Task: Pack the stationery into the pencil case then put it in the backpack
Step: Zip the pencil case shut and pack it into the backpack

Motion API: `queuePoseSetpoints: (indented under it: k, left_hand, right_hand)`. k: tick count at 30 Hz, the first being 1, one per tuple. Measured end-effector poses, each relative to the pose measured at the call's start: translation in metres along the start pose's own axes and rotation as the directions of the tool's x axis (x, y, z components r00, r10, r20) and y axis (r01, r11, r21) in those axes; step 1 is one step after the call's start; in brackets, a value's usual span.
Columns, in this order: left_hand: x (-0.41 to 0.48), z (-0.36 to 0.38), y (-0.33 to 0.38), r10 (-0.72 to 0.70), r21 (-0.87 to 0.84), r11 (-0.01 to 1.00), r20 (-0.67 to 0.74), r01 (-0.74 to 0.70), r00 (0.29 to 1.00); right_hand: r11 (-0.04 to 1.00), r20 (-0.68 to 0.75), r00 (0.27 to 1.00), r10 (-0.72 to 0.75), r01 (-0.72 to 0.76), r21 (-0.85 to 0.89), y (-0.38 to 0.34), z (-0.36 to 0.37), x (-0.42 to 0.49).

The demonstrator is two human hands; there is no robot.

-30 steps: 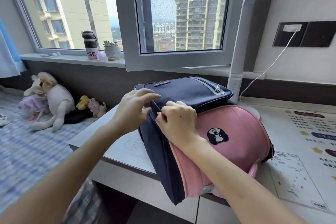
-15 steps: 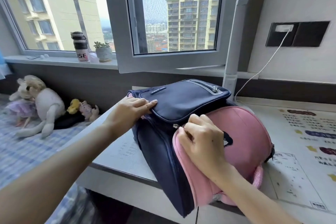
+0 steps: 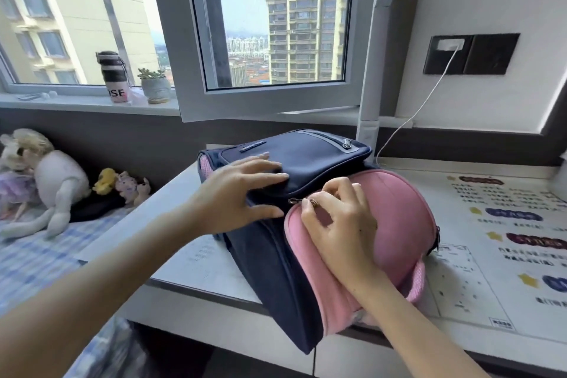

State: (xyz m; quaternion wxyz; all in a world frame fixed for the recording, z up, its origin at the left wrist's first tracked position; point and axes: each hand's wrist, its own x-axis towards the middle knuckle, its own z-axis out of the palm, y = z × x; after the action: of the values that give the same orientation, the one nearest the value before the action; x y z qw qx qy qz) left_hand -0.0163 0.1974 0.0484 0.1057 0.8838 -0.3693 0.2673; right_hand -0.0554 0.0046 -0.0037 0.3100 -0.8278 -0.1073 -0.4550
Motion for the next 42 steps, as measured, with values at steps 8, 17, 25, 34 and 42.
queuePoseSetpoints:
  k: [8,17,25,34,42]
  left_hand:
    - [0.011,0.022,0.003,0.32,0.323,0.897,-0.002,-0.302,0.947]
    - [0.002,0.03,-0.009,0.437,0.459,0.804,-0.025,-0.378,0.899]
    - [0.001,0.038,-0.011,0.436,0.446,0.83,-0.145,-0.334,0.888]
    - [0.001,0.043,-0.007,0.426,0.393,0.862,-0.215,-0.321,0.879]
    - [0.005,0.036,-0.005,0.412,0.444,0.855,-0.268,-0.267,0.871]
  right_hand:
    - [0.931,0.038,0.977,-0.211,0.213,-0.298,-0.005,0.004,-0.004]
    - [0.965,0.089,0.991,-0.1,0.118,-0.235,0.018,-0.009,0.017]
    - [0.87,0.215,0.929,0.301,-0.175,-0.46,0.13,-0.014,0.105]
    - [0.818,0.454,0.684,0.571,-0.426,-0.387,0.161,0.059,0.16]
    - [0.833,0.304,0.785,0.54,-0.446,-0.329,0.134,-0.049,0.078]
